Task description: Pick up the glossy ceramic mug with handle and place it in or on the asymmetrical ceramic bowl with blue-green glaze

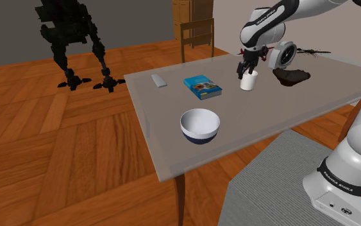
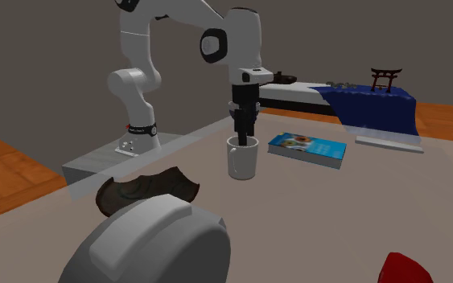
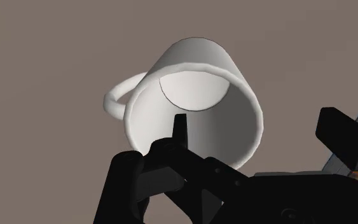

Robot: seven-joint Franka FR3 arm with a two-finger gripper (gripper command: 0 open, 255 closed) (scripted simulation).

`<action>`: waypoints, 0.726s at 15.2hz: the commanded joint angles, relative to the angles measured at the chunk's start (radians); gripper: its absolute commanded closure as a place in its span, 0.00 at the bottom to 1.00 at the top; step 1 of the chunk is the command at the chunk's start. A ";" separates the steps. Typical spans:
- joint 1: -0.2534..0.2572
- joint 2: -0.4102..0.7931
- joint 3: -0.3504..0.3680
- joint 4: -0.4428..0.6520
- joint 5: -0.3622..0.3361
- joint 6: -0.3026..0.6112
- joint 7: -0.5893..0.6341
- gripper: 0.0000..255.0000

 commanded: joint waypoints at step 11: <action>-0.004 0.032 0.002 -0.012 0.012 0.044 -0.009 0.00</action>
